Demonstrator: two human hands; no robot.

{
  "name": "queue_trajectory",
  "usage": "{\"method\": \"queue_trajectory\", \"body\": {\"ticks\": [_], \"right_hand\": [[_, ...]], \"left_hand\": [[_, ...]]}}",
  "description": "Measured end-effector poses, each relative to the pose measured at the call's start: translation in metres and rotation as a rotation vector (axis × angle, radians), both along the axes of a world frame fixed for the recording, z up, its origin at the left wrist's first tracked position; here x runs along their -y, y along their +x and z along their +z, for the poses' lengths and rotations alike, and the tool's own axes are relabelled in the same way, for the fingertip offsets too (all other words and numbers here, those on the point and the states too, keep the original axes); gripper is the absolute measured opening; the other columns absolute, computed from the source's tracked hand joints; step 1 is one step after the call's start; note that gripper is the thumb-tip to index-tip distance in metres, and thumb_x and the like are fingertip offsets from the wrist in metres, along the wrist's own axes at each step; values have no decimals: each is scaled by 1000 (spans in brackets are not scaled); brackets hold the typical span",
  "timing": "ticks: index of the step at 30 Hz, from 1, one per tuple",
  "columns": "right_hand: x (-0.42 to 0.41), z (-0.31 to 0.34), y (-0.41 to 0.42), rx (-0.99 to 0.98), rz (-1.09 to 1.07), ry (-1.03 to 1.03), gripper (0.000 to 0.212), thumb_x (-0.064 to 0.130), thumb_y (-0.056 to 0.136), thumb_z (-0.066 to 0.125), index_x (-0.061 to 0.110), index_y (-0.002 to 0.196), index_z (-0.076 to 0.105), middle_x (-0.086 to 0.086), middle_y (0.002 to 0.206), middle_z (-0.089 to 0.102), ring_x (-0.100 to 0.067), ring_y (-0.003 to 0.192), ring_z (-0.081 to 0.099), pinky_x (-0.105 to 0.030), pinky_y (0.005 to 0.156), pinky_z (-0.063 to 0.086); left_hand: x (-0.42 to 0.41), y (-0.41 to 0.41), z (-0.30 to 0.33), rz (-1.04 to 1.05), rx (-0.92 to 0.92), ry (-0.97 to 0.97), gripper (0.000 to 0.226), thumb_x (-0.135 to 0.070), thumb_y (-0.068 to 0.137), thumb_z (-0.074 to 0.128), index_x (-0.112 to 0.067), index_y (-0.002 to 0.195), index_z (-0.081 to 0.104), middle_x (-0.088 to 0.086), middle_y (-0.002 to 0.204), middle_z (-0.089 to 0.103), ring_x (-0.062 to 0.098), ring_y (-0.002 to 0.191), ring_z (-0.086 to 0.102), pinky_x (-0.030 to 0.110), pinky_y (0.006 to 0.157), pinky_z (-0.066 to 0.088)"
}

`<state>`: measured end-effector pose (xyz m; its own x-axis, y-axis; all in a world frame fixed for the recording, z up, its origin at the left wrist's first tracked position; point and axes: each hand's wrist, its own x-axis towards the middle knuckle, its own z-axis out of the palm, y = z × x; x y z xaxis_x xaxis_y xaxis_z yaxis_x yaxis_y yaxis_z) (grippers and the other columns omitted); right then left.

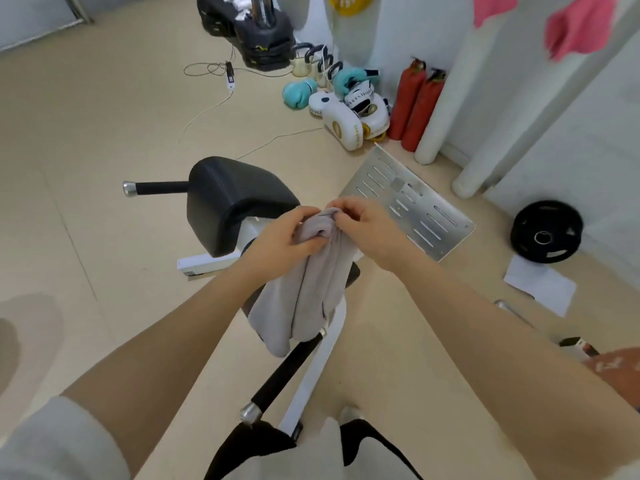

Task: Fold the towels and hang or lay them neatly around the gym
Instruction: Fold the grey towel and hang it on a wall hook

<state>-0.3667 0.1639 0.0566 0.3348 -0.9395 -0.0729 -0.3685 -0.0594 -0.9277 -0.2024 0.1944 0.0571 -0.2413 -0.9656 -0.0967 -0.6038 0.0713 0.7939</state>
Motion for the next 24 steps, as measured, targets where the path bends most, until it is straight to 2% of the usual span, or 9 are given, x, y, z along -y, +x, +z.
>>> {"method": "queue_trajectory", "body": {"ticks": [3, 6, 9, 13, 16, 18, 20, 22, 24], "right_hand": [[22, 22, -20, 115, -100, 6, 22, 5, 93, 45, 12, 94, 65, 6, 88, 64, -6, 85, 57, -13, 79, 44], [33, 30, -29, 199, -192, -4, 21, 3, 94, 44, 11, 93, 63, 4, 88, 63, -7, 85, 57, -20, 82, 45], [34, 29, -24, 292, -285, 36, 23, 5, 96, 43, 15, 84, 60, 6, 80, 60, 2, 72, 56, -12, 73, 44], [28, 23, 2, 380, -472, 79, 26, 9, 98, 39, 16, 81, 57, -4, 83, 56, -14, 80, 51, -24, 76, 42], [19, 19, 26, 270, -789, 66, 25, 12, 100, 34, 10, 92, 58, -2, 88, 57, -7, 75, 51, -11, 66, 42], [10, 16, 35, 162, -997, 62, 28, 15, 100, 30, 7, 109, 56, -2, 96, 56, -11, 84, 50, -17, 69, 41], [-1, 17, 43, 80, -1078, 73, 31, 16, 100, 27, 7, 116, 53, -4, 101, 55, -15, 92, 48, -21, 76, 36], [-11, 20, 46, 24, -1172, 79, 31, 13, 100, 26, 7, 117, 51, -5, 103, 52, -15, 93, 45, -17, 71, 30], [-22, 26, 46, 27, -1224, 72, 28, 11, 99, 28, 12, 106, 54, -3, 96, 50, -14, 88, 45, -16, 69, 32]], "left_hand": [[27, -12, 20, -20, -53, -41, 26, -31, 87, 60, -31, 110, 49, -17, 97, 57, -7, 88, 54, 8, 73, 45], [54, -20, 32, -99, 3, -87, 19, -32, 90, 56, -29, 108, 51, -12, 97, 58, 1, 85, 56, 11, 71, 42], [77, -16, 33, -155, 83, -170, 27, -20, 96, 41, -18, 120, 53, 1, 109, 62, 14, 95, 55, 18, 77, 39], [101, 6, 29, -269, 251, -283, 35, -18, 98, 35, -18, 130, 48, 8, 126, 58, 24, 111, 55, 25, 89, 37], [107, 33, 27, -260, 190, -466, 30, -13, 95, 38, -8, 121, 52, 14, 116, 58, 28, 105, 54, 22, 82, 33], [100, 45, 28, -315, 33, -627, 24, -13, 87, 40, -10, 107, 52, 17, 97, 57, 22, 91, 49, 20, 77, 30], [85, 51, 30, -411, -119, -752, 14, -10, 78, 42, -14, 91, 45, 8, 79, 48, 12, 76, 36, 18, 68, 25], [74, 53, 22, -543, -96, -898, 12, -6, 72, 42, -12, 82, 45, 6, 74, 47, 14, 70, 32, 22, 64, 26], [69, 54, 1, -834, 116, -989, 18, -5, 74, 41, -15, 88, 47, 4, 85, 51, 16, 74, 40, 24, 64, 37]]}}
